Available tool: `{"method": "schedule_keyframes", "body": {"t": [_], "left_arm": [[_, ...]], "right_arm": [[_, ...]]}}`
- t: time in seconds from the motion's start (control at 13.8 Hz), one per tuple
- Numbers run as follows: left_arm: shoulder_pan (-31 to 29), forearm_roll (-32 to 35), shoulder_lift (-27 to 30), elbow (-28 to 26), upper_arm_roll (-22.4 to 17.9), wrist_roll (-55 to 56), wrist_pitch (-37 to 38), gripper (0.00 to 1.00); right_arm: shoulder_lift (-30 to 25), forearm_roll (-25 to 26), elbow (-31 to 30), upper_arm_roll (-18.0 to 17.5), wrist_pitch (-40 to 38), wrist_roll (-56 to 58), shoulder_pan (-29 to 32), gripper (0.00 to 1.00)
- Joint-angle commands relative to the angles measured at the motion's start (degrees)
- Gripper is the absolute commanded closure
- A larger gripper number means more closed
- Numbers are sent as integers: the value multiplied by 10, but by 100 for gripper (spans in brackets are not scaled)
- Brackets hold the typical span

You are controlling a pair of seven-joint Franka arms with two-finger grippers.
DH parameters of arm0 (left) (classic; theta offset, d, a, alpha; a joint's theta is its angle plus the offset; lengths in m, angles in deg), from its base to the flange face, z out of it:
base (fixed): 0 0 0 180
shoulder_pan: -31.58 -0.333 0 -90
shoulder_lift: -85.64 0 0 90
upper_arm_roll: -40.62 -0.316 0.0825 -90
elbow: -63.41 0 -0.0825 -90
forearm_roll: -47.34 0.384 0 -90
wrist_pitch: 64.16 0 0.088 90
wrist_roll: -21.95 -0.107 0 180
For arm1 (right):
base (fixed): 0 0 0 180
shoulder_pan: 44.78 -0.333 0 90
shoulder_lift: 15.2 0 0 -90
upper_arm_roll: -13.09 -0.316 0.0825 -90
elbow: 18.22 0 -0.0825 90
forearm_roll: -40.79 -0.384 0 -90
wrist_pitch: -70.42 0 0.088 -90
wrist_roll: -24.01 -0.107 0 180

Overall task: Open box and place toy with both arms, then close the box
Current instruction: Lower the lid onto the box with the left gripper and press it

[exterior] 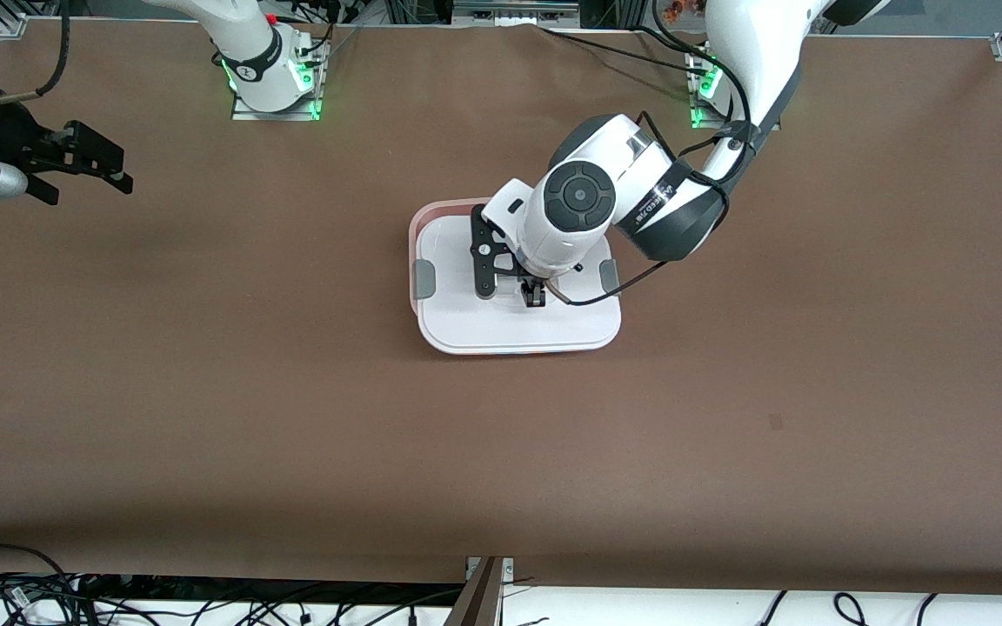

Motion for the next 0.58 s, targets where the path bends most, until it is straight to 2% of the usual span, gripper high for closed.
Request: {"method": "schedule_keyframes", "body": {"t": [0.0,0.51], "left_arm": [[15,-8,-12,1,-8,-7,4,100],[38,-8,-20,0,-10,-3,28,100]], "right_arm": [[13,26,18,1,2,1,-2,0],[19,24,12,3,2,6,3,0]]}}
